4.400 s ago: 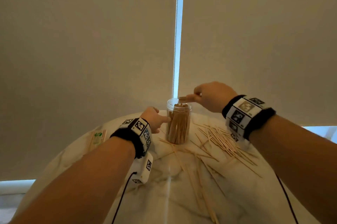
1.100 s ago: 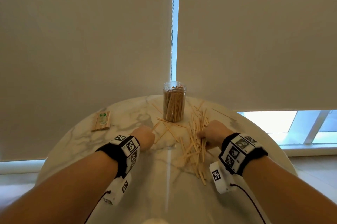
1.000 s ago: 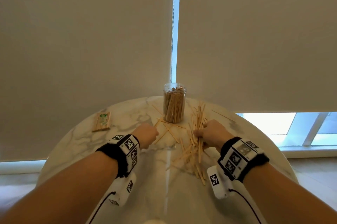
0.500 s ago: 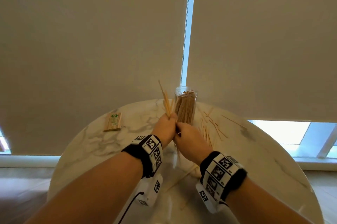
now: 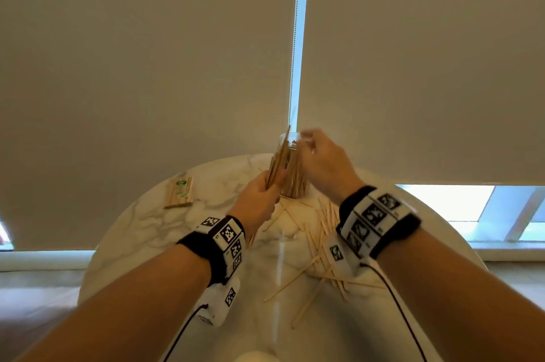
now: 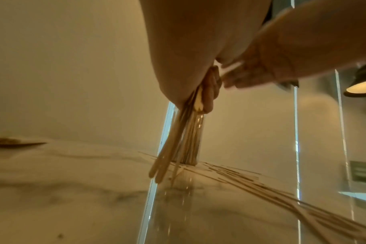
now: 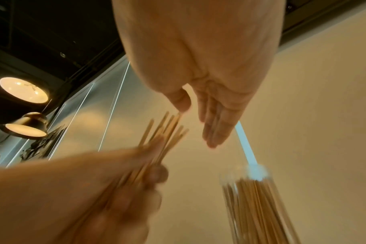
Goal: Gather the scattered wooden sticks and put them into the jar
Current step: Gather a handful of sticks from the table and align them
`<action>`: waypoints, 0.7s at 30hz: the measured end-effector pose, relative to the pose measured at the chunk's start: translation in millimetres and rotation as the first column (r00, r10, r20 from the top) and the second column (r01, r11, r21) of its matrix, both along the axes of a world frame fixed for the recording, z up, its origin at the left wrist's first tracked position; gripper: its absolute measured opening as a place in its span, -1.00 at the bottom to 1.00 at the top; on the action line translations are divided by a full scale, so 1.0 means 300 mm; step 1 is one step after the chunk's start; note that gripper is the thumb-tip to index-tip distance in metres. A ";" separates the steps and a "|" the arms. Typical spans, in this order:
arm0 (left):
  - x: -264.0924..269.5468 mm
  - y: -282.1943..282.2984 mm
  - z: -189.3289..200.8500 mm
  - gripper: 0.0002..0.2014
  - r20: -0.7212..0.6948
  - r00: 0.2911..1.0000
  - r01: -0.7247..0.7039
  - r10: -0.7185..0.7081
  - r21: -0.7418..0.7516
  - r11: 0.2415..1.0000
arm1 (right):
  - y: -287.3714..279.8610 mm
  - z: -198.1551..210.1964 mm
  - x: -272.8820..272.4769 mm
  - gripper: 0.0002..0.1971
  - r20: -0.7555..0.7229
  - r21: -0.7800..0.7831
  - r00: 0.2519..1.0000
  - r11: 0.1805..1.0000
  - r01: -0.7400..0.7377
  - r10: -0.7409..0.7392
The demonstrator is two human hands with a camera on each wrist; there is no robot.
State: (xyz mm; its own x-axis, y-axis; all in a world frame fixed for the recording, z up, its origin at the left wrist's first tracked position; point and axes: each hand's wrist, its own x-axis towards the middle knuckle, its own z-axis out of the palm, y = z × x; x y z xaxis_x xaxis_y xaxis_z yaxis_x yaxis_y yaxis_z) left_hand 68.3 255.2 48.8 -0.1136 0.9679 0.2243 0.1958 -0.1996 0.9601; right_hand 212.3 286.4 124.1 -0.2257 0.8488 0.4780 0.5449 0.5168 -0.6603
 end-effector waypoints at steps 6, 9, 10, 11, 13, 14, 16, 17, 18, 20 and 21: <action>0.093 -0.045 0.026 -0.55 -0.095 0.984 0.149 -0.154 -0.053 0.987 | 0.035 0.174 -0.001 -0.70 0.248 -0.053 0.969 0.998 0.025 -0.011; 0.107 -0.055 0.043 -0.66 -0.141 0.973 0.167 -0.183 -0.117 0.979 | 0.017 0.127 -0.019 -0.77 0.690 -0.175 0.718 0.984 0.041 0.092; 0.106 -0.060 0.046 -0.67 -0.150 0.969 0.176 -0.195 -0.133 0.975 | 0.017 0.120 -0.012 -0.78 0.664 -0.171 0.742 0.985 0.031 0.092; 0.105 -0.063 0.050 -0.68 -0.151 0.967 0.185 -0.205 -0.136 0.973 | 0.009 0.117 0.002 -0.76 0.583 -0.149 0.810 0.988 0.029 0.064; 0.105 -0.068 0.065 -0.68 -0.162 0.964 0.194 -0.212 -0.118 0.974 | -0.008 0.121 0.016 -0.70 0.497 -0.104 0.868 0.991 0.083 -0.021; 0.109 -0.071 0.073 -0.68 -0.171 0.962 0.194 -0.211 -0.112 0.975 | -0.021 0.121 0.014 -0.70 0.518 -0.106 0.855 0.992 0.074 -0.009; 0.118 -0.078 0.082 -0.70 -0.162 0.962 0.204 -0.222 -0.119 0.972 | -0.040 0.095 0.006 -0.67 0.579 -0.080 0.815 0.997 0.010 0.038; 0.122 -0.078 0.080 -0.71 -0.143 0.961 0.218 -0.235 -0.124 0.968 | -0.051 0.088 0.003 -0.65 0.541 -0.092 0.840 0.996 -0.004 0.053; 0.124 -0.076 0.077 -0.74 -0.121 0.962 0.229 -0.244 -0.125 0.965 | -0.062 0.091 0.003 -0.64 0.466 -0.134 0.881 0.991 -0.026 0.087; 0.127 -0.069 0.072 -0.76 -0.086 0.967 0.228 -0.238 -0.113 0.967 | -0.057 0.091 -0.004 -0.71 0.242 -0.193 0.959 0.976 -0.104 0.150; 0.128 -0.067 0.073 -0.73 -0.062 0.972 0.218 -0.225 -0.100 0.971 | -0.064 0.094 -0.008 -0.74 0.120 -0.217 0.979 0.967 -0.135 0.163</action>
State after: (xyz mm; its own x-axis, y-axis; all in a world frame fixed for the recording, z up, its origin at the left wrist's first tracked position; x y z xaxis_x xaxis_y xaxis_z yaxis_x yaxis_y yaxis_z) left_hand 106.7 235.2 70.8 0.1192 0.9839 0.1329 0.2264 -0.1573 0.9612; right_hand 209.9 267.0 152.4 -0.4077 0.8776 0.2522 0.5640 0.4592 -0.6863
